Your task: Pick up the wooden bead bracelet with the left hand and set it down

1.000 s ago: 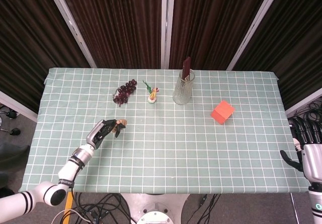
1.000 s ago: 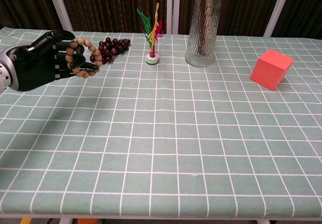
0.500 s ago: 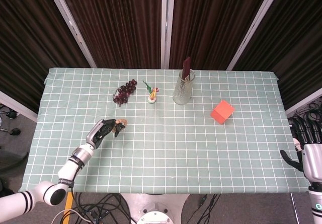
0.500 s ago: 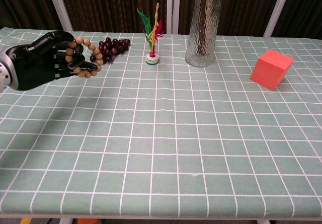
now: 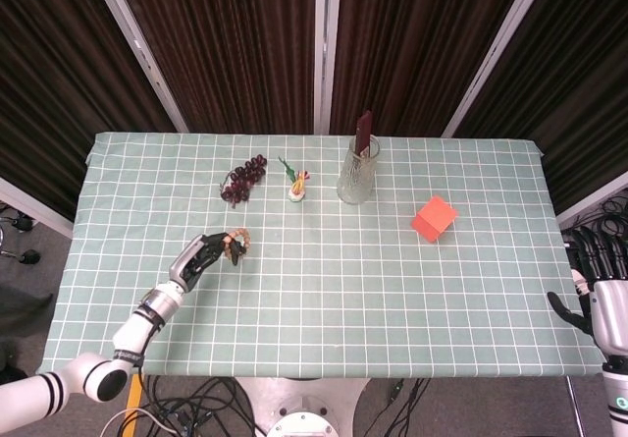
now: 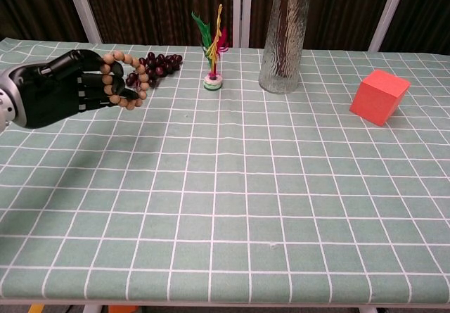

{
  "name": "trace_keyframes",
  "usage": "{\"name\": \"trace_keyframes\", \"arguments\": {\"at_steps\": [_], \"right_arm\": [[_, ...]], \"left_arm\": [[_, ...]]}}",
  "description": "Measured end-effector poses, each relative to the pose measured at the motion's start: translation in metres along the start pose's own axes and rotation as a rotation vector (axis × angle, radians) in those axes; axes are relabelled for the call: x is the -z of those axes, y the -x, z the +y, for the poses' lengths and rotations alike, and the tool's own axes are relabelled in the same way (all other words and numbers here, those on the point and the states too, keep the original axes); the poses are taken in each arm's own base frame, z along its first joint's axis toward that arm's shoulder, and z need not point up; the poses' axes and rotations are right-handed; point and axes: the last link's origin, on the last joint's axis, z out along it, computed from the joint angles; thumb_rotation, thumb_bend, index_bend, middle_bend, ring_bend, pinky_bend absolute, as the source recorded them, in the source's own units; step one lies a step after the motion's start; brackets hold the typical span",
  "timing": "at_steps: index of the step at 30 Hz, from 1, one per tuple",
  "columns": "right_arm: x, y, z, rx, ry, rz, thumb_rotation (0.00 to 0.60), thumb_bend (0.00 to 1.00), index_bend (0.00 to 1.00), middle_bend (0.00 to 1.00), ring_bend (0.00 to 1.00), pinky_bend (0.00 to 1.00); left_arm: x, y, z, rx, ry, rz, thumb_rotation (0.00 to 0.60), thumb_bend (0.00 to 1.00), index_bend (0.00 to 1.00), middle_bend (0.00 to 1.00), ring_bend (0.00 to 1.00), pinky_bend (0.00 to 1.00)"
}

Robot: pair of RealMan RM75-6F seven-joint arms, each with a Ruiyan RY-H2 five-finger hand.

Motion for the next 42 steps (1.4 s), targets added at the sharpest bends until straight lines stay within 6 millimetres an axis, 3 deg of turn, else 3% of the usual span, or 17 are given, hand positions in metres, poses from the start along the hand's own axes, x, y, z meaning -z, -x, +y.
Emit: {"name": "trace_keyframes", "arguments": {"at_steps": [5, 9, 17, 19, 22, 27, 34, 42], "right_arm": [[0.0, 0.0, 0.0, -0.001, 0.002, 0.0, 0.6, 0.1, 0.0, 0.07, 0.0, 0.0], [0.0, 0.0, 0.0, -0.001, 0.003, 0.0, 0.6, 0.1, 0.0, 0.07, 0.0, 0.0], [0.0, 0.0, 0.0, -0.002, 0.001, 0.0, 0.6, 0.1, 0.0, 0.07, 0.0, 0.0], [0.0, 0.0, 0.0, -0.003, 0.001, -0.001, 0.6, 0.1, 0.0, 0.07, 0.0, 0.0], [0.001, 0.0, 0.0, -0.003, 0.001, 0.001, 0.6, 0.1, 0.0, 0.07, 0.0, 0.0], [0.002, 0.0, 0.0, -0.005, 0.003, 0.001, 0.6, 0.1, 0.0, 0.08, 0.0, 0.0], [0.002, 0.001, 0.0, -0.01, -0.001, -0.004, 0.6, 0.1, 0.0, 0.08, 0.0, 0.0], [0.003, 0.003, 0.0, -0.014, -0.003, -0.01, 0.6, 0.1, 0.0, 0.08, 0.0, 0.0]], "left_arm": [[-0.001, 0.0, -0.001, -0.005, 0.004, -0.003, 0.399, 0.7, 0.5, 0.58, 0.32, 0.15], [-0.001, 0.0, -0.001, -0.008, 0.005, -0.009, 0.468, 0.75, 0.47, 0.55, 0.31, 0.15], [0.0, 0.001, 0.0, 0.001, 0.006, -0.02, 0.498, 0.78, 0.41, 0.53, 0.3, 0.15], [0.0, 0.001, 0.0, 0.007, 0.008, -0.021, 0.459, 0.77, 0.41, 0.52, 0.3, 0.15], [0.001, 0.0, 0.001, 0.027, 0.01, -0.021, 0.243, 0.76, 0.41, 0.52, 0.3, 0.15], [0.001, -0.001, 0.003, 0.039, 0.016, -0.027, 0.064, 0.71, 0.42, 0.53, 0.3, 0.15], [0.001, -0.004, 0.002, -0.079, 0.038, -0.034, 0.007, 0.62, 0.43, 0.55, 0.29, 0.15], [-0.004, -0.014, -0.003, -0.444, 0.095, 0.016, 0.0, 0.56, 0.39, 0.46, 0.2, 0.15]]}}
